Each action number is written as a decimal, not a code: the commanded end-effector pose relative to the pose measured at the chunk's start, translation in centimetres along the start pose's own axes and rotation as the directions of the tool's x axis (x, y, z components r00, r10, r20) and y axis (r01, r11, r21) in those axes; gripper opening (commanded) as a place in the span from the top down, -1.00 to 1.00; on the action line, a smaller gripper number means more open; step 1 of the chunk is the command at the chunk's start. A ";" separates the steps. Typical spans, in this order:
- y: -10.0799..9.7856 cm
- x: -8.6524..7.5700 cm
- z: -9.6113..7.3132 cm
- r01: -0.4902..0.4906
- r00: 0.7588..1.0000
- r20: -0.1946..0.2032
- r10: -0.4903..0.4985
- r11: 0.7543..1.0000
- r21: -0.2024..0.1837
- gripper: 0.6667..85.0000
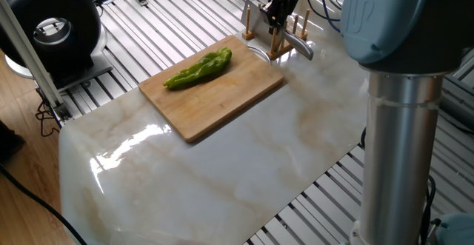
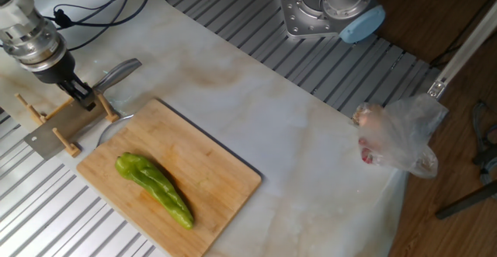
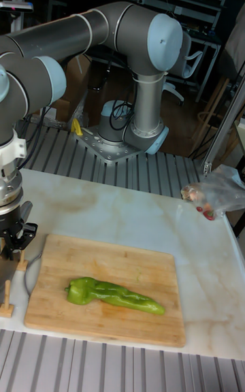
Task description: Chop the chili peppers
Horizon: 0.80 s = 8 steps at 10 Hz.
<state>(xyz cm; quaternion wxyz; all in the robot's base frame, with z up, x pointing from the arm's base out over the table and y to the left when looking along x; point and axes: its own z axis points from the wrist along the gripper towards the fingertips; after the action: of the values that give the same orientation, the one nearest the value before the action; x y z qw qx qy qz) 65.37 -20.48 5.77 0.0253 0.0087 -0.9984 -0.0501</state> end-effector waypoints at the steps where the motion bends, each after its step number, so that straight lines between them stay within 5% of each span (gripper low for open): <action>1: 0.4 0.0 -0.1 -0.009 1.000 0.002 0.009 1.000 -0.025 0.26; 8: 0.8 0.2 0.0 -0.021 1.000 -0.007 0.020 0.999 -0.031 0.41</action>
<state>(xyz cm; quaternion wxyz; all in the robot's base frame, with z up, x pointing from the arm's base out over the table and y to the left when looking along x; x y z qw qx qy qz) 65.10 -19.90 5.73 0.0306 0.0026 -0.9977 -0.0606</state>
